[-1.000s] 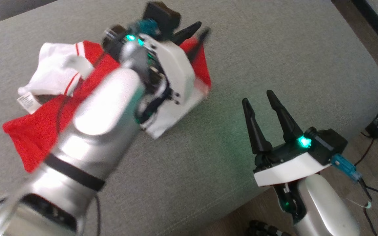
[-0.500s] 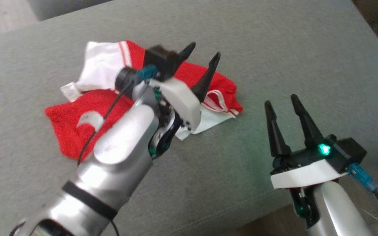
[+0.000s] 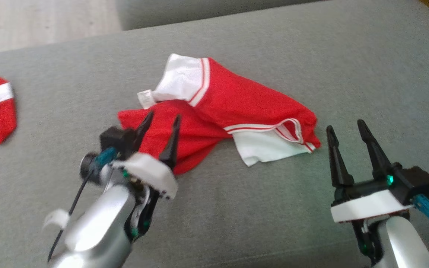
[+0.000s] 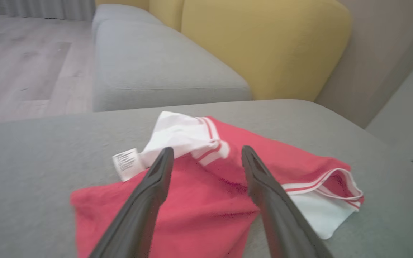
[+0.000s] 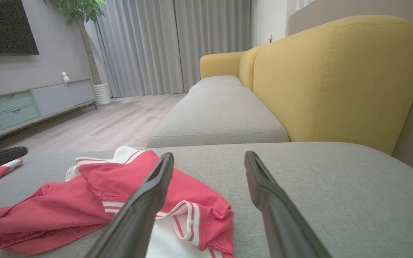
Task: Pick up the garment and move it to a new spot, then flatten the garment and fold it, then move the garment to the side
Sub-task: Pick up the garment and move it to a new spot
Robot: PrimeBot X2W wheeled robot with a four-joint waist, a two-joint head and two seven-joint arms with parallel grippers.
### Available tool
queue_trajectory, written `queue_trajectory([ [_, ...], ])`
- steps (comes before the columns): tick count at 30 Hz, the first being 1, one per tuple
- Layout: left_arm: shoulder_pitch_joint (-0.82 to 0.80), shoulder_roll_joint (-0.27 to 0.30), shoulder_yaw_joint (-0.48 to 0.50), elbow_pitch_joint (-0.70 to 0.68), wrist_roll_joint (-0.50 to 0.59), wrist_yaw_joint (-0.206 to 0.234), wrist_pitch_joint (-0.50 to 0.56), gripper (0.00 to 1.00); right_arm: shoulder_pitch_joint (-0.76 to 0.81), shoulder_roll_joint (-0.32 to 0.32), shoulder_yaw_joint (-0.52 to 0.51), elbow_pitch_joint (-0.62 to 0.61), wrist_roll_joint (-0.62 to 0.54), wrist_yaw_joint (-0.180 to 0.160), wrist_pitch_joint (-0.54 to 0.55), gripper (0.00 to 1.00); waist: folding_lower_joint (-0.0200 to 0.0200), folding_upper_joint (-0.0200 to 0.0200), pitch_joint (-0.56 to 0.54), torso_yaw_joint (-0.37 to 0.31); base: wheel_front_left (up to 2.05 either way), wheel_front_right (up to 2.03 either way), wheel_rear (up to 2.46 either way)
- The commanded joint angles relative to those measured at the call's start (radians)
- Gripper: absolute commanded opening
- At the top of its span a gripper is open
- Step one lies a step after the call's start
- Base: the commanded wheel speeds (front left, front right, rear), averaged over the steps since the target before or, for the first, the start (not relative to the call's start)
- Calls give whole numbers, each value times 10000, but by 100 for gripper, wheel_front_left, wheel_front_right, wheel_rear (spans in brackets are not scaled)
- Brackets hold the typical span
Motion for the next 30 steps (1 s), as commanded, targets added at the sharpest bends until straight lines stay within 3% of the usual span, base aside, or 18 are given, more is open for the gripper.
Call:
queue_trajectory([
  [1,-42,344,529,-374,24,154,-151,100,15,-163,114,-230,-79,-7,17,100,0,0,-268,448,0,0,0],
  [7,1443,704,1493,-947,416,571,-285,100,260,-274,-186,105,-265,-7,135,100,0,0,-536,1161,0,0,0],
  [13,2862,601,2810,-1754,1244,453,-290,100,430,-240,-419,592,-385,-7,117,100,0,0,-703,1500,0,0,0],
  [21,4107,61,4334,-2371,2341,-76,-291,100,647,-117,-577,1233,-417,-7,37,100,0,0,-854,1721,0,0,0],
  [30,4678,-643,5564,-2305,3581,-1091,-292,100,767,112,-599,1685,-427,-7,-108,100,0,0,-1061,1754,0,0,0],
])
